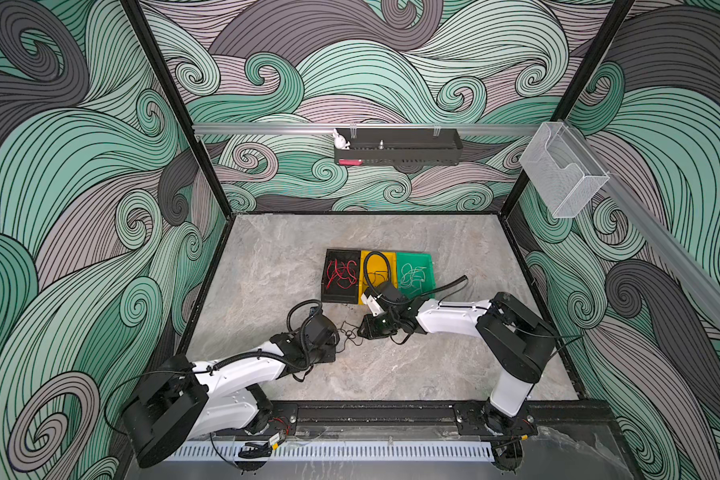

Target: Untangle the cables

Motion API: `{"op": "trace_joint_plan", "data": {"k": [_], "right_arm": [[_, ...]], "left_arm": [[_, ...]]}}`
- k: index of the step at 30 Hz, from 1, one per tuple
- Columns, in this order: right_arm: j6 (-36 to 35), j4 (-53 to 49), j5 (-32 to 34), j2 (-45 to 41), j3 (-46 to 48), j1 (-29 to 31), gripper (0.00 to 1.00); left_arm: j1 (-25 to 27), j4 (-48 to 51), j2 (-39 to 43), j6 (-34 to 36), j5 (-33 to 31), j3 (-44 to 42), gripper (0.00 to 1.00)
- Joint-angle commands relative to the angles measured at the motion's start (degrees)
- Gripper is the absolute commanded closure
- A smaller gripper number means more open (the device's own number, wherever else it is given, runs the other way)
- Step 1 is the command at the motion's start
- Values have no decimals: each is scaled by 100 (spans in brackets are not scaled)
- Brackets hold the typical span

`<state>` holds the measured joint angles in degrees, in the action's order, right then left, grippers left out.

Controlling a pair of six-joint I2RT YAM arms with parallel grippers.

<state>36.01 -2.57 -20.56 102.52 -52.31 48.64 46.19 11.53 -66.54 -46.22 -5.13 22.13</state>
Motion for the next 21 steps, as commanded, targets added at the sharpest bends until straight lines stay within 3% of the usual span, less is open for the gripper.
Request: {"op": "trace_joint_plan", "data": {"k": [1, 10, 21], "right_arm": [[-59, -30, 182, -5, -48, 22, 88], [-494, -732, 969, -896, 207, -4, 92], [-604, -270, 719, -1990, 629, -4, 92]], "left_arm": [[7, 27, -5, -65, 140, -51, 100], [-5, 304, 623, -54, -111, -37, 100], [-29, 420, 1134, -21, -151, 25, 100]]}}
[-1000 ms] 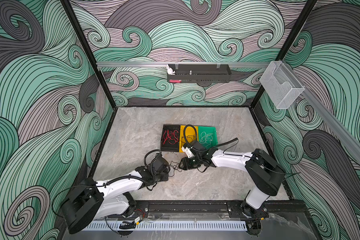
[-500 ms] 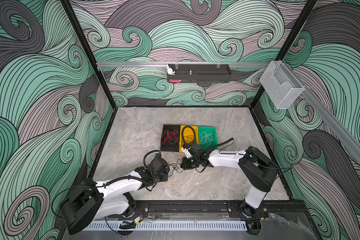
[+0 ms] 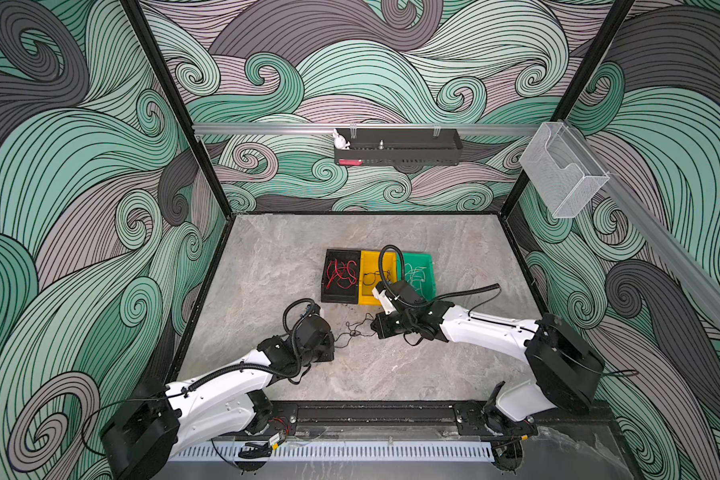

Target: Untangle the cables

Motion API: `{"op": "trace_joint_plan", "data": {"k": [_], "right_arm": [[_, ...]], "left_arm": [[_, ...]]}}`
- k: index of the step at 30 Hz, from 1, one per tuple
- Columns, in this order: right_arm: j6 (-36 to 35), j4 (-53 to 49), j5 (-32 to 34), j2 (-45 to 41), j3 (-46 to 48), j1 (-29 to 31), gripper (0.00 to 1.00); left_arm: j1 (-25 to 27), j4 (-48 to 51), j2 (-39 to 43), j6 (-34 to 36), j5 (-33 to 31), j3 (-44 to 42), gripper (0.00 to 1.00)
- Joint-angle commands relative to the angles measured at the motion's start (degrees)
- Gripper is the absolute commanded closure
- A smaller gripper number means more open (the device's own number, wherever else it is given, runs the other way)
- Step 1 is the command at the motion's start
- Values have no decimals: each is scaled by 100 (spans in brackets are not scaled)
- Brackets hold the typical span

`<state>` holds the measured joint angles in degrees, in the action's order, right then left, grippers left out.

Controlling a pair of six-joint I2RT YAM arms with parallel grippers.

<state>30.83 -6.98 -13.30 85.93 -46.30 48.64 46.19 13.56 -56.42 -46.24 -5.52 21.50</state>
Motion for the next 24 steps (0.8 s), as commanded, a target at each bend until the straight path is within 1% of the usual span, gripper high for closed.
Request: {"op": "trace_joint_plan", "data": {"k": [1, 7, 13, 18, 24], "right_arm": [[-112, 169, -11, -477, 12, -4, 92], [-168, 21, -70, -1290, -184, -4, 91], [-270, -279, -72, -1818, -518, -4, 90], [-347, -530, -204, -1916, -733, -4, 87], [-214, -512, -168, -1856, -612, -4, 87]], "left_arm": [[-23, 226, 167, -17, -108, 113, 100], [-24, 110, 366, 87, -30, 251, 100], [-25, -3, 517, 158, 107, 600, 100], [-31, -159, 495, 209, 256, 934, 100], [-24, -292, 306, 246, 581, 1250, 100]]}}
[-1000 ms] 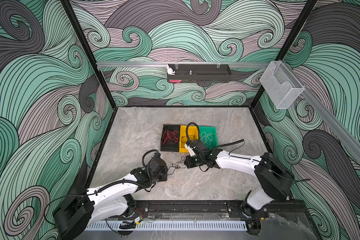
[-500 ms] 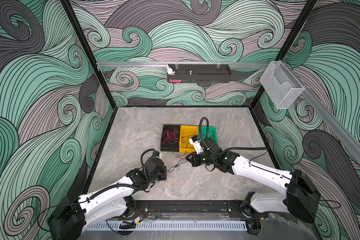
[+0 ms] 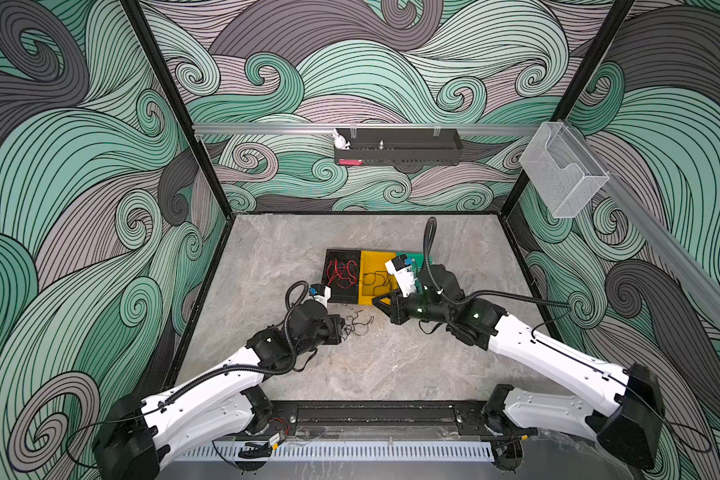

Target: Untangle the cables

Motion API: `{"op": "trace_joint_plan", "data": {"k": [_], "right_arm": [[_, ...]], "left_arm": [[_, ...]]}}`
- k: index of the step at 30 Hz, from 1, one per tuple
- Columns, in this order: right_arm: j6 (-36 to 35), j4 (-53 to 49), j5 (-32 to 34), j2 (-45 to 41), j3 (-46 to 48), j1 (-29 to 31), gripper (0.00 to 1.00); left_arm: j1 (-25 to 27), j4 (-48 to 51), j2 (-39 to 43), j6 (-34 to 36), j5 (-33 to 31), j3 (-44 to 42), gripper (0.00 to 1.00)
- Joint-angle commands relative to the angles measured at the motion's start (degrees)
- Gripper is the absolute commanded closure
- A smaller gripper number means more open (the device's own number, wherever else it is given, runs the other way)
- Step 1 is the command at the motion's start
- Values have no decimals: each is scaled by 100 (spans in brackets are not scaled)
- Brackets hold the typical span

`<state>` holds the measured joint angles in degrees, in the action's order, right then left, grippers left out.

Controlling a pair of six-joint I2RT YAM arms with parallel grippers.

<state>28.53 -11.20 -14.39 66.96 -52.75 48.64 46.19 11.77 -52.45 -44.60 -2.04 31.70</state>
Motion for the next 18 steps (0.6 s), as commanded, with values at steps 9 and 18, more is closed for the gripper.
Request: {"op": "trace_joint_plan", "data": {"k": [9, 18], "right_arm": [[21, -58, 162, 356, 278, -17, 78], [-448, 1070, -75, 428, 1056, -101, 57]], "left_arm": [[-30, -131, -63, 57, 200, 342, 100], [-23, -317, 287, 139, 90, 610, 100]]}}
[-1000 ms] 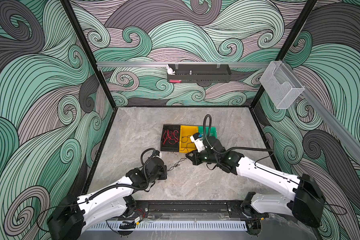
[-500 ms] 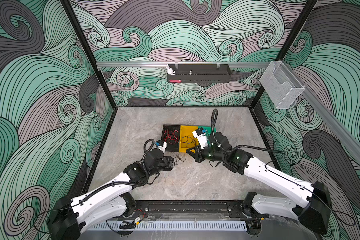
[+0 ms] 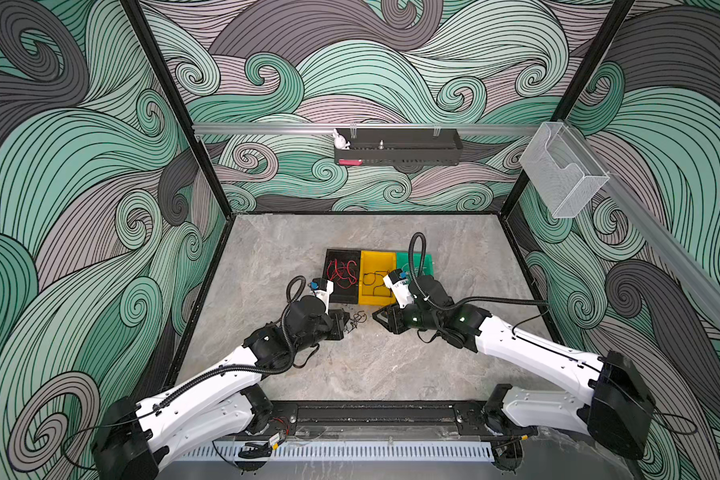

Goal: Untangle the cables
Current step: 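Carry the black wire to the yellow bin with left gripper while right draws back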

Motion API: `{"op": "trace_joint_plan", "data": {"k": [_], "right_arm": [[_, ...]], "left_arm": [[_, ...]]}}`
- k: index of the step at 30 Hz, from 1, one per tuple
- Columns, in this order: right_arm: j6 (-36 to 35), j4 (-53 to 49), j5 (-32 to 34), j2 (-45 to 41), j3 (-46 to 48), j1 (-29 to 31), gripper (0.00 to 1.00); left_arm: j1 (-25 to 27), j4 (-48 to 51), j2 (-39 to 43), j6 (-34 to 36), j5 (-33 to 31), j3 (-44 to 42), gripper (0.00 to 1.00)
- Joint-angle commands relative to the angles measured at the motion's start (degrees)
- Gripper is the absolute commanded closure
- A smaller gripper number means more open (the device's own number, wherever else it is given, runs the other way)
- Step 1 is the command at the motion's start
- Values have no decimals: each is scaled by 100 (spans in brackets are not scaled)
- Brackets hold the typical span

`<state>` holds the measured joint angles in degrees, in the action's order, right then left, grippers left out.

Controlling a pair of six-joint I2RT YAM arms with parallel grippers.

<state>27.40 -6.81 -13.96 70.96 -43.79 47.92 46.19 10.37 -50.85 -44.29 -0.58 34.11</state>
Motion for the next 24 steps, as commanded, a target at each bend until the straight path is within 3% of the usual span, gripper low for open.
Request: {"op": "trace_joint_plan", "data": {"k": [1, 4, 8, 12, 24], "right_arm": [[-436, 801, -144, 18, 237, -32, 53], [-802, 1129, -198, -15, 359, -32, 43], [-1043, 736, 202, -140, 201, -36, 42], [-847, 406, 522, -681, 303, -254, 41], [-421, -1115, 622, -2621, 751, -1270, 39]], "left_arm": [[-31, -133, 135, 156, -56, 461, 100], [-31, -2, 99, 376, -39, 756, 100], [-39, 85, -73, 686, -74, 1165, 100], [-35, 186, -453, 1052, -48, 1826, 100], [-384, 527, -2354, 1921, 141, 4322, 100]]}}
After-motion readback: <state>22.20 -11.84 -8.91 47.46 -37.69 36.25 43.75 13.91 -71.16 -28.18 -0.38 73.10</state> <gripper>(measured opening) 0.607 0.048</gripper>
